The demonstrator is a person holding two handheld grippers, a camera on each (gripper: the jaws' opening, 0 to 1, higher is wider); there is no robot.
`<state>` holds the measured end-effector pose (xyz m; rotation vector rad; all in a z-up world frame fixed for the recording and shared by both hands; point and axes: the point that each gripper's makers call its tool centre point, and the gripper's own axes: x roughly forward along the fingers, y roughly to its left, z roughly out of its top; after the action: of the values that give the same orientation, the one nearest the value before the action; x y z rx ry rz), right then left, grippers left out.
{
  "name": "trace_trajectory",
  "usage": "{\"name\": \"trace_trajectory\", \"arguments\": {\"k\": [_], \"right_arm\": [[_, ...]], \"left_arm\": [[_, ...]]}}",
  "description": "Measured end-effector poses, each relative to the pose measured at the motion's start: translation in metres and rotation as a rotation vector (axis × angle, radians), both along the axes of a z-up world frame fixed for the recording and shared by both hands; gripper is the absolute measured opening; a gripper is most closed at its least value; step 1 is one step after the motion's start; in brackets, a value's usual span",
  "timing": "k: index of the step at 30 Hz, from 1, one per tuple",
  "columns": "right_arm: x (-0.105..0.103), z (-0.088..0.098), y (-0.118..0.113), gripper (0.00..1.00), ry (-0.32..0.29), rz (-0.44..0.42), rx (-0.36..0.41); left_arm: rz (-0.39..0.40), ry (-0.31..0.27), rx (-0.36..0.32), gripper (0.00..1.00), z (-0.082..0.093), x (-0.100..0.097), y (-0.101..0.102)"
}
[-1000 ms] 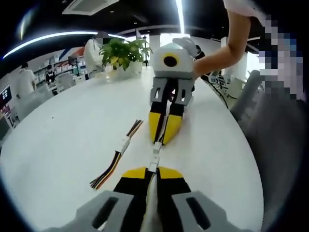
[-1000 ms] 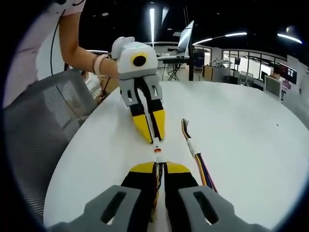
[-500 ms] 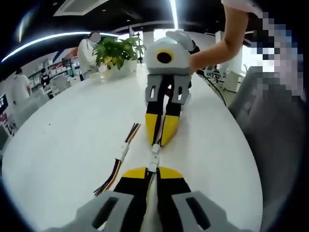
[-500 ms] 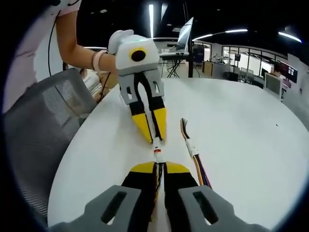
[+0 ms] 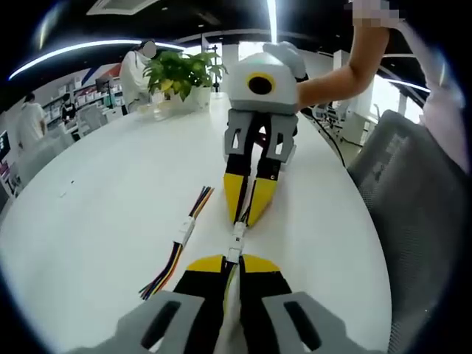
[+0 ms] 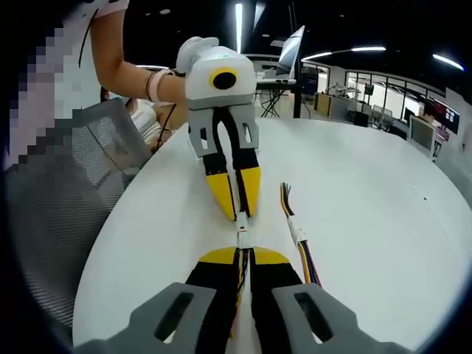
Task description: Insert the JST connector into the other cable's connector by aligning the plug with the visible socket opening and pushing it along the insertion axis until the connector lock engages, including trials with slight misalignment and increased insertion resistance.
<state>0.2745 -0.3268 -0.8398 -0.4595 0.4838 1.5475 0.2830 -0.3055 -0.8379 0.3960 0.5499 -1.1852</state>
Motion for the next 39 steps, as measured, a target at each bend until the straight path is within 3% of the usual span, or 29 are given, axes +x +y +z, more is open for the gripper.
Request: {"name": "trace_trajectory", "arguments": {"k": [25,39], "right_arm": [[-0.005,0.0,-0.001,0.02,-0.012,0.047,-0.063],[0.003,0.007,0.003,0.02,-0.049,0.079,-0.083]], "left_arm": [[-0.027,0.043,0.019,0.0,0.001,-0.004,-0.004],[-0.035,0.028,0.043,0.0,0.01,0.004,-0.008]]}}
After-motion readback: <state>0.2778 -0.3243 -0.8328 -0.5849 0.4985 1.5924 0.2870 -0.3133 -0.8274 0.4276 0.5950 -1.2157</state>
